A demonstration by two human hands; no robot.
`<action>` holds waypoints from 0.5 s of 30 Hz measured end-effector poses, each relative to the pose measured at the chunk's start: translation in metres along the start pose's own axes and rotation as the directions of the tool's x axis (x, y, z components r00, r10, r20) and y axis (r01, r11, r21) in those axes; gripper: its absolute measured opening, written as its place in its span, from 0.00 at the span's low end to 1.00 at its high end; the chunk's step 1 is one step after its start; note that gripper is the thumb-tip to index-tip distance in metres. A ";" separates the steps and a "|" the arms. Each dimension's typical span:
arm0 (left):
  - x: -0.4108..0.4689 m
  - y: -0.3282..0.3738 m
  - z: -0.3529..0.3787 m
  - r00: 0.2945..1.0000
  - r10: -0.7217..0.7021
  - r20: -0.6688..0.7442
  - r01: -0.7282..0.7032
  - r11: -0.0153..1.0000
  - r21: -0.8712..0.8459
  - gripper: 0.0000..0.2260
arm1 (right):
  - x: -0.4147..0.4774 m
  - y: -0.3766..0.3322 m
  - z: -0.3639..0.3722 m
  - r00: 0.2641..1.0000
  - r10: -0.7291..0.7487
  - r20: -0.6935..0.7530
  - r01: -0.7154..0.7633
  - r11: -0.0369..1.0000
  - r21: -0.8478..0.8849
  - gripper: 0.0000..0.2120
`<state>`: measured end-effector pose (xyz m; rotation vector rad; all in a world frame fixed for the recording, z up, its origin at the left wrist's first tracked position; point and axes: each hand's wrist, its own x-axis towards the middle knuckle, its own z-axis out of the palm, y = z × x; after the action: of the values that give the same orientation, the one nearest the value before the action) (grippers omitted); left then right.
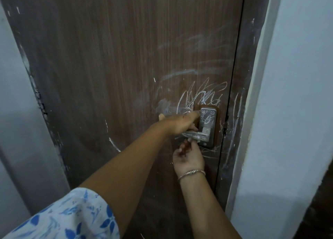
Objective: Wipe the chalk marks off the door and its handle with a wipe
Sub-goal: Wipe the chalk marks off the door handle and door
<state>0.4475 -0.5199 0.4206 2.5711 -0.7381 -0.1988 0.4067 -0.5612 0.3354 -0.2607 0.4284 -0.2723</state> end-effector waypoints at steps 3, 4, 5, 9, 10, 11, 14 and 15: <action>-0.006 0.003 0.002 0.999 0.000 -0.051 0.003 0.999 0.048 0.35 | -0.001 0.001 0.008 0.998 -0.003 -0.060 0.008 0.996 0.086 0.06; -0.006 0.002 0.003 0.998 0.008 -0.070 -0.005 0.999 0.044 0.34 | -0.002 0.000 0.011 0.997 0.002 -0.074 0.007 0.993 0.118 0.06; -0.006 0.001 0.004 0.995 0.031 -0.097 -0.029 0.999 0.021 0.34 | -0.002 -0.001 0.013 0.996 0.008 -0.088 0.005 0.989 0.147 0.07; -0.005 -0.003 0.007 0.952 0.096 -0.290 -0.137 0.983 -0.123 0.33 | -0.003 -0.003 0.021 0.992 0.033 -0.124 -0.004 0.974 0.227 0.08; -0.005 -0.003 0.006 0.943 0.092 -0.319 -0.138 0.982 -0.125 0.32 | -0.003 -0.003 0.021 0.991 0.036 -0.128 -0.003 0.968 0.250 0.08; -0.006 -0.005 0.005 0.935 0.089 -0.343 -0.139 0.983 -0.124 0.31 | -0.002 -0.003 0.021 0.991 0.037 -0.129 -0.001 0.964 0.265 0.08; -0.009 -0.012 -0.001 0.920 0.052 -0.388 -0.105 0.988 -0.117 0.30 | 0.004 0.000 0.012 0.993 0.035 -0.116 0.000 0.958 0.285 0.09; -0.010 -0.015 -0.003 0.922 0.030 -0.385 -0.082 0.990 -0.118 0.30 | 0.006 0.001 0.010 0.994 0.030 -0.108 0.002 0.958 0.288 0.09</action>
<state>0.4470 -0.5021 0.4161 2.3555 -0.6240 0.2609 0.4163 -0.5608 0.3414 0.0440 0.4940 -0.3325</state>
